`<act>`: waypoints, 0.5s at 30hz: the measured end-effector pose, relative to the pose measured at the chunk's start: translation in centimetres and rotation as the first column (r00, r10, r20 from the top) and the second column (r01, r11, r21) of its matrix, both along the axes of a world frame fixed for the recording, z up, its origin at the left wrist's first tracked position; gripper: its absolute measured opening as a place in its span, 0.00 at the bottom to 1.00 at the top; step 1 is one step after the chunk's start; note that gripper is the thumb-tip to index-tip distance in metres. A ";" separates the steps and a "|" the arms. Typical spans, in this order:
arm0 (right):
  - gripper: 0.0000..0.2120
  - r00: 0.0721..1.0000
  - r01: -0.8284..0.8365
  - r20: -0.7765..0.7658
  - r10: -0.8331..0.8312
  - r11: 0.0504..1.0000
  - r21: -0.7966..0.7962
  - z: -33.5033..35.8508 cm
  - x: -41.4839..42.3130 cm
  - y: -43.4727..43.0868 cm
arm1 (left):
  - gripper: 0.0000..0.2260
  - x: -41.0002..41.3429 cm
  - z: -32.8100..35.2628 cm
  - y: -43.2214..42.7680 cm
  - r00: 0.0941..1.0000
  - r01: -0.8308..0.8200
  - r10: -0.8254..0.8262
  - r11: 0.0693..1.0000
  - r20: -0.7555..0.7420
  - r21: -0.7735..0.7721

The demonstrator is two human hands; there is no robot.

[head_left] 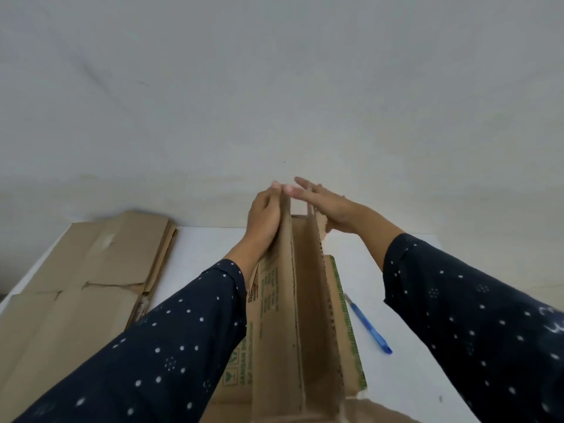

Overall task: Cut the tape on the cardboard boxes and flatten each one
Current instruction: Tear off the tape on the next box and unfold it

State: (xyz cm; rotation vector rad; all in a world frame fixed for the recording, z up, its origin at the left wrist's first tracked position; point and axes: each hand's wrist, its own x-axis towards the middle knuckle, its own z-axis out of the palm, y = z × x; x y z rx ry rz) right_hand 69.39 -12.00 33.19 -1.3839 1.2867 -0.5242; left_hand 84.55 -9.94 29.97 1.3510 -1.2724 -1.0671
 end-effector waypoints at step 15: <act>0.15 0.998 -0.004 -0.058 -0.001 0.996 -0.088 0.4 1.6 1.0 | 0.52 8.5 -1.1 3.8 0.972 0.091 -0.233 0.479 0.027 0.873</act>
